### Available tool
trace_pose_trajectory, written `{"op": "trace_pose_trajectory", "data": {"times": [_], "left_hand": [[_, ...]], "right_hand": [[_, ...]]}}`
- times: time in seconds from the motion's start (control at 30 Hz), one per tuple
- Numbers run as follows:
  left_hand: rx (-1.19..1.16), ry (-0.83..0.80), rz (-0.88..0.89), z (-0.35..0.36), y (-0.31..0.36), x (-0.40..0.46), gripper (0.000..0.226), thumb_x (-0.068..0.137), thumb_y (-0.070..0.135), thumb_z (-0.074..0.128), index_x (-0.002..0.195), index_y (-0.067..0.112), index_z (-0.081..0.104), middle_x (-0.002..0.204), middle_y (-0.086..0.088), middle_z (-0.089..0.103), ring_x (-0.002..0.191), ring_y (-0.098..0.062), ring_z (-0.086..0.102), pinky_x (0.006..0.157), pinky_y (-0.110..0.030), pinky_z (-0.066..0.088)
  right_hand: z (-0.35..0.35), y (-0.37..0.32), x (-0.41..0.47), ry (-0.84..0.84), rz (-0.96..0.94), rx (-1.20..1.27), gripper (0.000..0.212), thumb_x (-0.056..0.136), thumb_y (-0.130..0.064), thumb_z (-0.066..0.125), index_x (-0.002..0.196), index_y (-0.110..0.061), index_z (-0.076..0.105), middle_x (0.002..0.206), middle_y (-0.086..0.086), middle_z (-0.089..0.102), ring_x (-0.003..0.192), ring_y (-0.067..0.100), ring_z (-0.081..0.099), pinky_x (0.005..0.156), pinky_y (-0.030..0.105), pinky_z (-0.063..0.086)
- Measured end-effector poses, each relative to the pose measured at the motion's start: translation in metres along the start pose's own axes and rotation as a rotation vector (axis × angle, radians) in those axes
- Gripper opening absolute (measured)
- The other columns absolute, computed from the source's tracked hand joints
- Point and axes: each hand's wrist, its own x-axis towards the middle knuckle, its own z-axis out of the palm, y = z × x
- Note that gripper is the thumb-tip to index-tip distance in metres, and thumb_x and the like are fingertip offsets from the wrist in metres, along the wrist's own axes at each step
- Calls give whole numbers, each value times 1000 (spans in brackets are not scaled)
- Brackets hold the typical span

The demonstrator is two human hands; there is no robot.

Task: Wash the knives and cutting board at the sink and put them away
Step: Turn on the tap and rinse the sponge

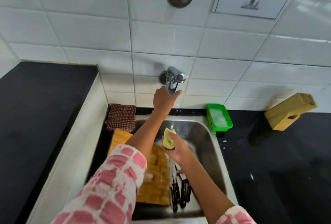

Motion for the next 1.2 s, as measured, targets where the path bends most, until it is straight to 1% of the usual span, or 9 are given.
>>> {"op": "trace_pose_trajectory", "data": {"times": [0.17,0.23,0.3,0.47,0.63,0.87,0.97,1.07,1.2], "left_hand": [[-35,135,37,8,12,24,53,81,51,59,83,-2,66,78,-12,70,74,-26,67,67,-32,54],[-73,147,33,8,10,28,44,81,41,62,76,-2,64,69,-8,67,65,-20,65,59,-27,52],[-93,152,37,8,6,29,37,81,34,65,60,6,56,56,0,56,50,-7,54,46,-9,37],[-231,193,-83,13,-2,34,45,83,34,64,51,10,44,49,4,45,42,-6,42,40,-12,32],[-304,149,-154,14,-7,37,38,83,34,64,66,4,50,61,-1,50,55,-10,43,47,-14,31],[-377,95,-264,8,-5,36,20,90,22,55,82,4,49,67,1,41,62,-12,40,49,-17,30],[-432,53,-261,6,-7,33,35,88,30,59,103,-2,57,69,-6,45,60,-12,42,43,-13,35],[-460,33,-268,4,-6,30,65,87,38,59,126,-12,45,113,-27,57,78,-17,56,51,-15,46],[-387,-12,-319,14,-15,13,64,93,37,50,141,-2,32,132,-14,51,94,-15,55,57,-14,47]], "right_hand": [[11,-31,12,-64,-4,-119,14,95,-4,48,108,0,51,88,13,55,73,19,55,67,25,50],[15,-34,21,-55,11,-167,25,97,-10,45,119,2,49,87,12,57,67,14,52,57,20,44],[18,-32,29,-9,33,-207,32,99,-14,43,125,4,47,87,11,57,62,11,49,44,15,40],[19,-25,43,82,34,-307,32,97,-21,48,118,2,55,79,8,58,55,8,49,33,14,35],[17,-16,45,75,101,-371,38,91,-43,53,88,-6,61,62,0,50,37,3,41,30,12,29],[21,-10,45,6,175,-64,34,98,-29,44,115,0,52,80,11,48,66,15,51,33,17,45],[20,-13,44,-25,129,-25,21,100,-15,38,116,-4,45,84,16,49,57,18,54,36,19,45],[18,-20,51,-16,137,-13,18,97,-9,42,109,-2,52,87,17,54,46,19,58,37,22,47],[8,-19,46,27,202,-207,10,96,-8,44,98,-3,53,97,18,57,63,18,55,36,23,50]]}}
